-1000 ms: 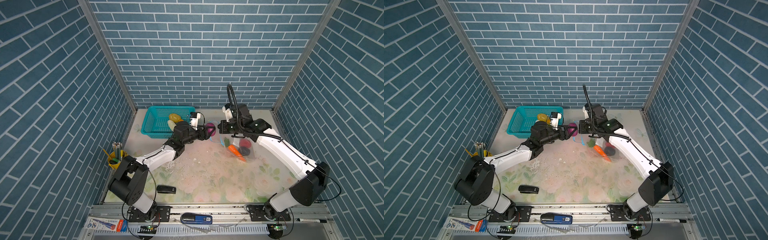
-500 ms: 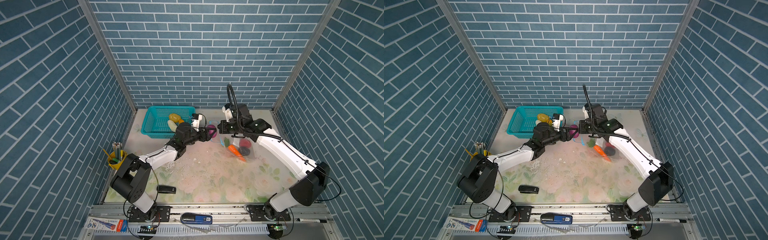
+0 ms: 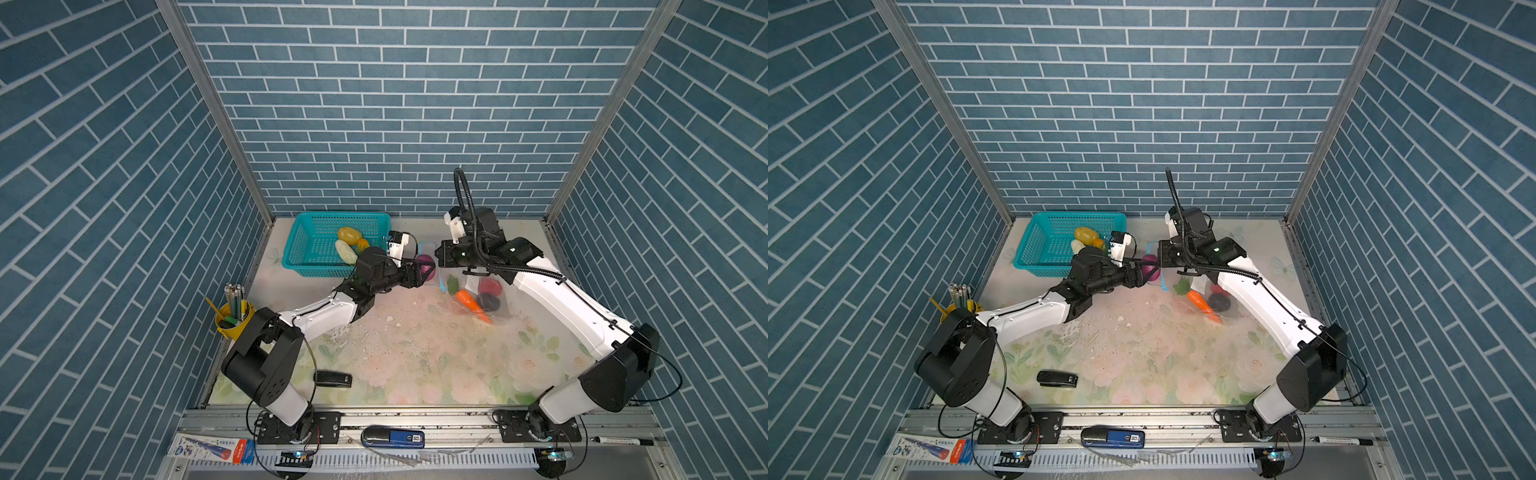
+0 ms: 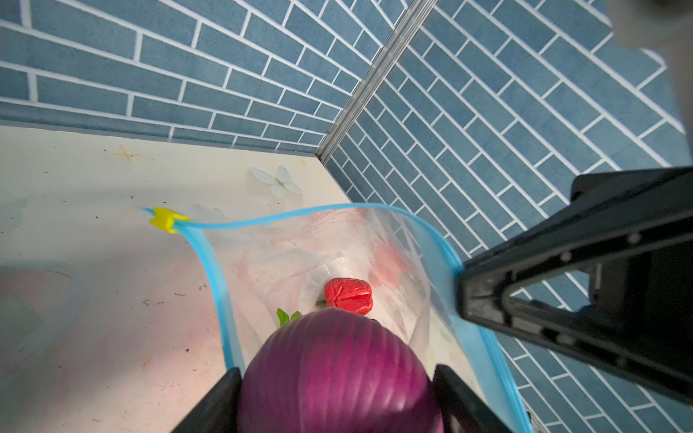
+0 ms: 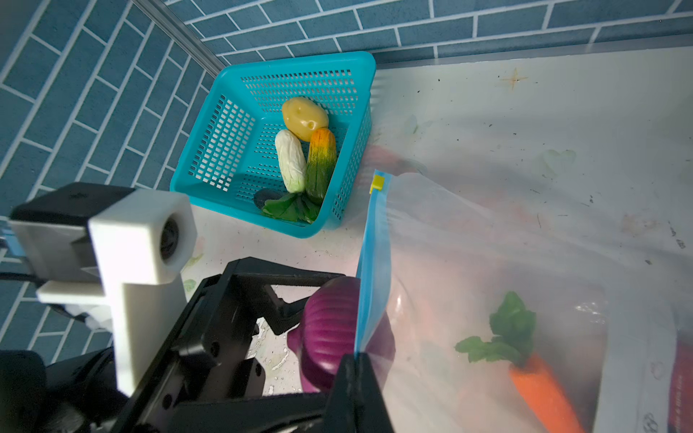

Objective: Place the food in the zip-top bag and seal the zipper
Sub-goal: 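Carry the onion with the left gripper over the bag mouth near the right gripper, then lower the onion into the open bag and open the left gripper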

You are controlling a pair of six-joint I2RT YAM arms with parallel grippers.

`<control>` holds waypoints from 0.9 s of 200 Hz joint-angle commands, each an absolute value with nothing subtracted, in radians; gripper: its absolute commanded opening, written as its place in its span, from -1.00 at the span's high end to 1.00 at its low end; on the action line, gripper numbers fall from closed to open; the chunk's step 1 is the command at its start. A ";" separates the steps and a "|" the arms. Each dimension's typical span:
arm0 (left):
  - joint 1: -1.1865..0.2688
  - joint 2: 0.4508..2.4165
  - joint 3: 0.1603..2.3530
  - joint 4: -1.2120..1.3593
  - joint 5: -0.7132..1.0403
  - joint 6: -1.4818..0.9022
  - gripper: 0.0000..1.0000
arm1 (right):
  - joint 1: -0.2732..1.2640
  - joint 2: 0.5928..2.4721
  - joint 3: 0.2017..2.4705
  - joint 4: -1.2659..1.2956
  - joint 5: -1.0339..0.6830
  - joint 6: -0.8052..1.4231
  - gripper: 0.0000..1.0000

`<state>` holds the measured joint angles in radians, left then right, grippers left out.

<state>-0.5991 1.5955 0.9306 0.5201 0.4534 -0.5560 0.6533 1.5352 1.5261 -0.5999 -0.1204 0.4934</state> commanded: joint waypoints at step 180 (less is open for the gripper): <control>-0.637 1.583 0.982 0.336 0.385 -0.418 -0.36 | 0.651 1.523 1.520 -0.572 -0.134 0.514 1.00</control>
